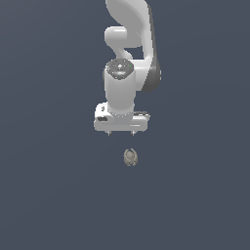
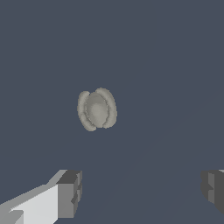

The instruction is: Pick up the object and move it to a goal position.

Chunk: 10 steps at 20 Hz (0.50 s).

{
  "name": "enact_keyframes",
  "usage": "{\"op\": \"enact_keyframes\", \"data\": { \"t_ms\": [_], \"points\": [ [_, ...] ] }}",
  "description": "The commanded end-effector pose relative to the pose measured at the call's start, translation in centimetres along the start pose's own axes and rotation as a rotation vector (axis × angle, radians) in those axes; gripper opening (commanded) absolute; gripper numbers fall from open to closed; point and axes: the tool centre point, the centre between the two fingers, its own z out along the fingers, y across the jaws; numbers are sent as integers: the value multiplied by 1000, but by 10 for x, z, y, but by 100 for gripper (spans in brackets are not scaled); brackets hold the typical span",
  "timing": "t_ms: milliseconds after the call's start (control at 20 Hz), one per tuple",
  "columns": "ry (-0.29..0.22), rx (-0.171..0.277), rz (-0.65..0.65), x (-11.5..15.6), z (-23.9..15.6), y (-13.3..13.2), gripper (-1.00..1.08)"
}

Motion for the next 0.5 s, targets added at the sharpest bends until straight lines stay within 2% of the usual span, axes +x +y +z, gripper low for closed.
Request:
{"op": "enact_keyframes", "data": {
  "t_ms": [0,450],
  "points": [
    [0,0,0,0,0,0,100],
    [-6,9,17,-3,4,5,100]
  ]
}}
